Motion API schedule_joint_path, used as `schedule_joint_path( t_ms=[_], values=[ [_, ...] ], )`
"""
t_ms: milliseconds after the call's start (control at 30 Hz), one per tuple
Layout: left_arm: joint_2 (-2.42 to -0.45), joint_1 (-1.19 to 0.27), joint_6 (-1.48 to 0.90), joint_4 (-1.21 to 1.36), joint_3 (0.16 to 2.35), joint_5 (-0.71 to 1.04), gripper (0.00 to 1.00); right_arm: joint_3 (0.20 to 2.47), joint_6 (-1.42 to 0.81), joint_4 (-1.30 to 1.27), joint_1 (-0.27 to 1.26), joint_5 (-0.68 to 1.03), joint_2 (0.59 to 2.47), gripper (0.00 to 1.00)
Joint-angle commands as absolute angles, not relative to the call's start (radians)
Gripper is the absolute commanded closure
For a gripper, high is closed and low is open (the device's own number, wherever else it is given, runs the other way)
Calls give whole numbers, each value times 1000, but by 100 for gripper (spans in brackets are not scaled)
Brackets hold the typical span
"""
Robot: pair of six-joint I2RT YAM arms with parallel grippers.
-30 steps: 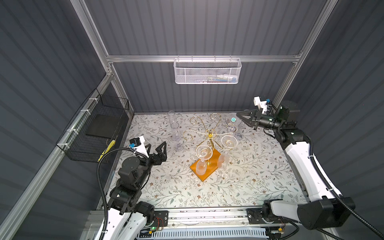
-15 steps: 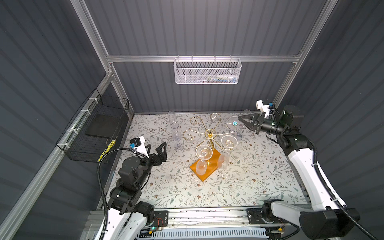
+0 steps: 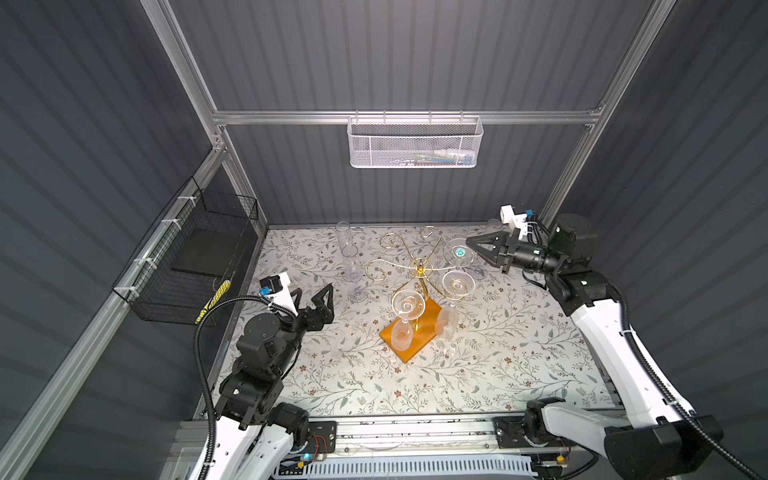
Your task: Take the wine glass off the wine glass rack
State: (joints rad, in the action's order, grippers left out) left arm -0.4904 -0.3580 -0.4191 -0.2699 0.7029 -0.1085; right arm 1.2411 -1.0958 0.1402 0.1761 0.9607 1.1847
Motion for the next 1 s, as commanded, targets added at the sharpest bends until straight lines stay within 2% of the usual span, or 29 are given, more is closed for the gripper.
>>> schedule_joint_path(
  t_ms=[0, 467, 967],
  values=[
    [-464, -351, -396, -277, 729, -122, 7, 1291, -1101, 90, 203, 954, 1221, 100],
    [-441, -350, -406, -350, 770, -136, 7, 1519, -1001, 165, 220, 936, 1395, 100],
    [-508, -350, -535, -447, 928, -83, 7, 1632, -923, 181, 72, 934, 1393, 100]
  ],
)
